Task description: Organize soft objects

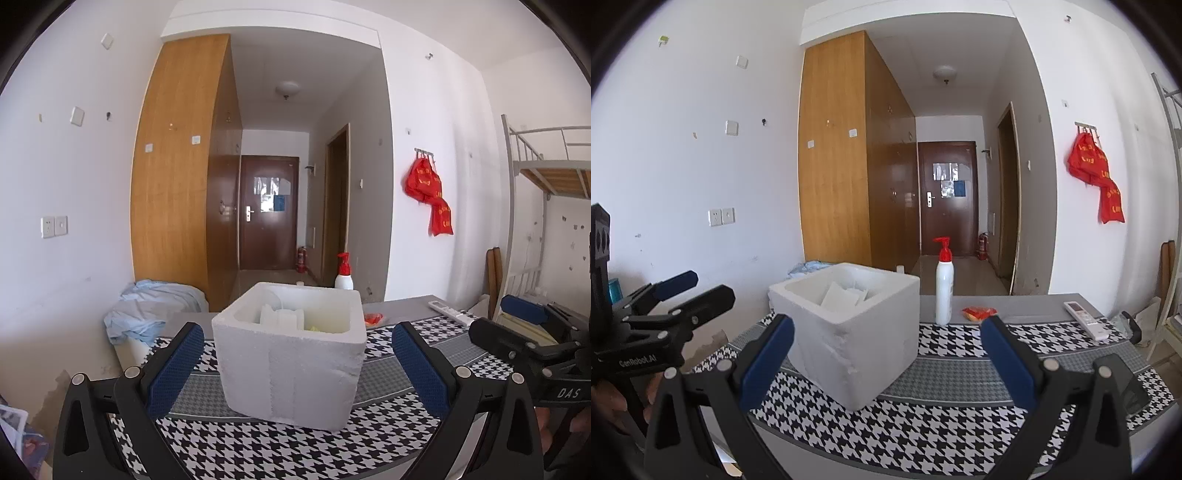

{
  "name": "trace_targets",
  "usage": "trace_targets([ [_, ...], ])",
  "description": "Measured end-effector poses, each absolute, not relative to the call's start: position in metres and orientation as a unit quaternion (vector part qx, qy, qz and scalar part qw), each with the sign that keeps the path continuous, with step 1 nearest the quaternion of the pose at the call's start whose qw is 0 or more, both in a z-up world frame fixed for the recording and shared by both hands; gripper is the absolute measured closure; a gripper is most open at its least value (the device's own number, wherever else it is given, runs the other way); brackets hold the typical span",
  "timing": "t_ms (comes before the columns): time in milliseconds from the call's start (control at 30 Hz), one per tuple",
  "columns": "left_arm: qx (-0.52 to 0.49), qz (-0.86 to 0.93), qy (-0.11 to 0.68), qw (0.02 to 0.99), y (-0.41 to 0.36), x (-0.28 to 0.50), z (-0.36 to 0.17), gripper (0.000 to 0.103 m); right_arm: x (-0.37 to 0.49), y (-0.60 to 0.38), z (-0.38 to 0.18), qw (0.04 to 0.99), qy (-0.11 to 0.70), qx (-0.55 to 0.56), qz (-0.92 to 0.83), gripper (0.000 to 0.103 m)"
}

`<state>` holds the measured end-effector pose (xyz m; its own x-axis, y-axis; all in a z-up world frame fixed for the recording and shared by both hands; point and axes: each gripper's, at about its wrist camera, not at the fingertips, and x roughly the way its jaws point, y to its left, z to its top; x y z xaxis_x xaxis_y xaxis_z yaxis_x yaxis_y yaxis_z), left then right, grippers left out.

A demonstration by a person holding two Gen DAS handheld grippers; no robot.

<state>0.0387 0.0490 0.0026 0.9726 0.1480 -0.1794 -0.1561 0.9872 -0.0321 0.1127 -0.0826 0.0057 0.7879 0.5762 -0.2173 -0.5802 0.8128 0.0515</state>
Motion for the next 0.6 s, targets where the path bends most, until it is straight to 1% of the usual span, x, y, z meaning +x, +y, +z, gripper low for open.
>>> trace_targets([
  [600, -0.016, 0.075, 0.1, 0.992, 0.0425, 0.0368, -0.0067, 0.001, 0.1085, -0.0888, -0.0027, 0.946, 0.121, -0.01, 0.3, 0.001],
])
